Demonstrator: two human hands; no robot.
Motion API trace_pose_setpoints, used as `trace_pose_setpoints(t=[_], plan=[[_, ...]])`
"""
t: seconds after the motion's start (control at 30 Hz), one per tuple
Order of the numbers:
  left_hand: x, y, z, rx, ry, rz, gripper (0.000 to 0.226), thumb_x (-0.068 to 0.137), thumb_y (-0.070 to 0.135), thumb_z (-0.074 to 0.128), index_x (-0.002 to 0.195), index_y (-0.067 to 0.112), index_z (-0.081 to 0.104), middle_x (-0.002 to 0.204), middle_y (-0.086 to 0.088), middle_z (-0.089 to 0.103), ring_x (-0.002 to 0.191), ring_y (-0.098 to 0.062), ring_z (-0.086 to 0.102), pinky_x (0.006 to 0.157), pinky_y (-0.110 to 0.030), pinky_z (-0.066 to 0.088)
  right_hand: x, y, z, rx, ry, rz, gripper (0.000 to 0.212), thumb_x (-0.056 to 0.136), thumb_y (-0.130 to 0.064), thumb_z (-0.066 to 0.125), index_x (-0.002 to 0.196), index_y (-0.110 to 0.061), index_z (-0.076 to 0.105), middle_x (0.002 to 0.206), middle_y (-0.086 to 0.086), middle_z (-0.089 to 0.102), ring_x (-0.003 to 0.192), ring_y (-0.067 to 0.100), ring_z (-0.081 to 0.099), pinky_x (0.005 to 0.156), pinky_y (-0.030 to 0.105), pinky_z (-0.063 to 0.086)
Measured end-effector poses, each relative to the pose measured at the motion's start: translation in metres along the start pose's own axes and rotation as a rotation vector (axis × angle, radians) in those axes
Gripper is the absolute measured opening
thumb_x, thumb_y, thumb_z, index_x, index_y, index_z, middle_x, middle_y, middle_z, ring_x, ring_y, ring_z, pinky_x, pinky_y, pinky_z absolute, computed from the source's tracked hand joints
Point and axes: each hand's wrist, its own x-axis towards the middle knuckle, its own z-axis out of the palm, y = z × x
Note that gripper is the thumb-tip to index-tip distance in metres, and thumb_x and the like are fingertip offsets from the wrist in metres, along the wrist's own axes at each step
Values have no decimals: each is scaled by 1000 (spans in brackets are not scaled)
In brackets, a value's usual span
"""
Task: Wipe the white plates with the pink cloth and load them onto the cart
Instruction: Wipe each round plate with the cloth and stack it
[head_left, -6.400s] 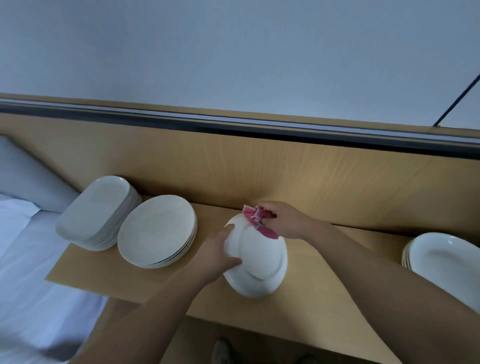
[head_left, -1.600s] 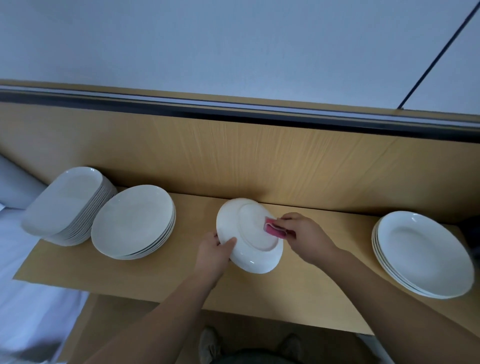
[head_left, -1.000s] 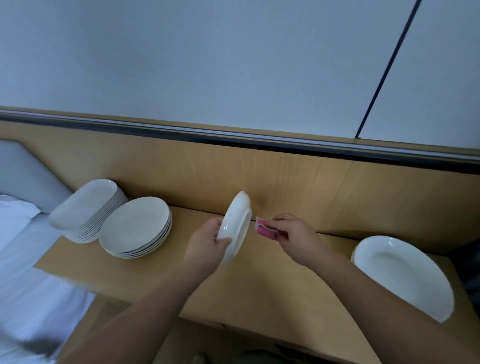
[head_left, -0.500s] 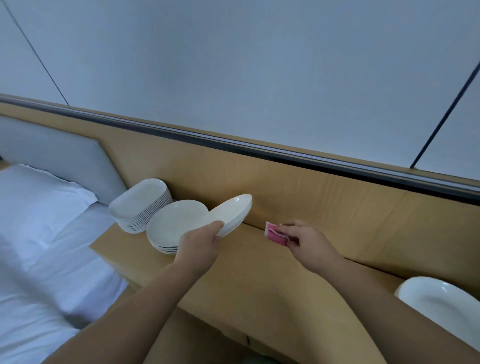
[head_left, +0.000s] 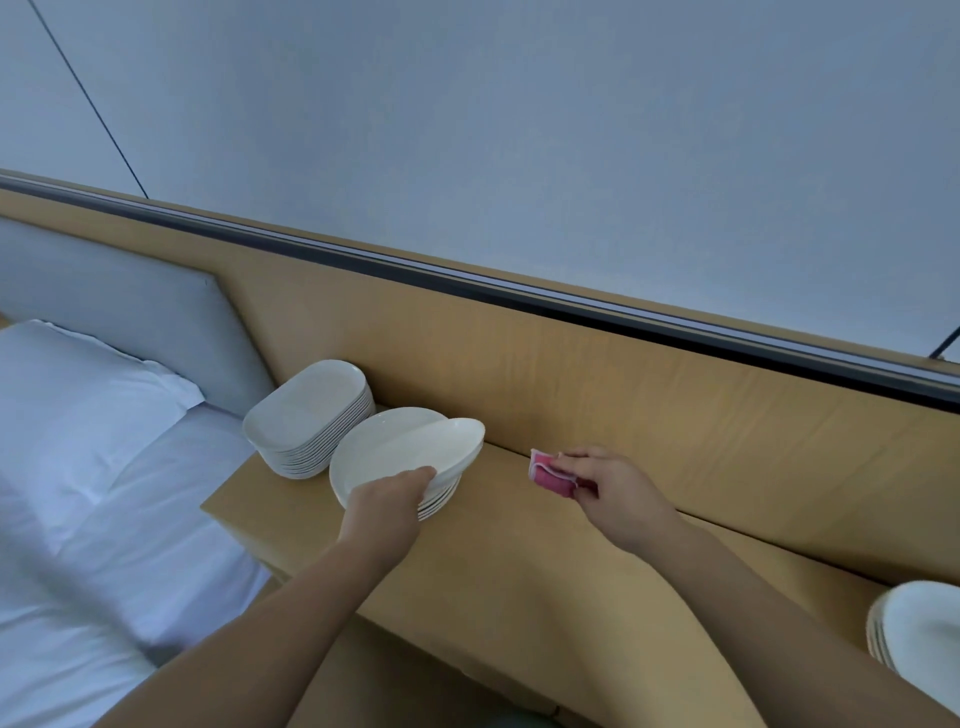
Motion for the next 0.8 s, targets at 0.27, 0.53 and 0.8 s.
trace_pose_setpoints(t=[0.27,0.53,0.8], plan=[[8,-28,14,52,-102,7,51,96,10,38,143,29,39,131,7,58,112,-19,58,79,-29,41,17,-13,22,-27,-19,22,44,91,1,53,125,-24,64,122,-11,55,97,7,54,73,3,37],[15,-45,37,84,-241,-9,52,97,9,34,144,32,39,134,3,56,122,-20,52,90,-30,43,22,-17,34,-82,-38,38,42,92,0,52,125,-24,64,123,-10,54,100,8,53,75,5,35],[18,-56,54,17,-305,-53,29,95,15,39,115,25,57,111,1,64,101,-20,59,78,-29,45,16,-14,34,-88,-50,81,44,91,1,52,125,-24,65,123,-9,54,103,12,55,84,17,43]])
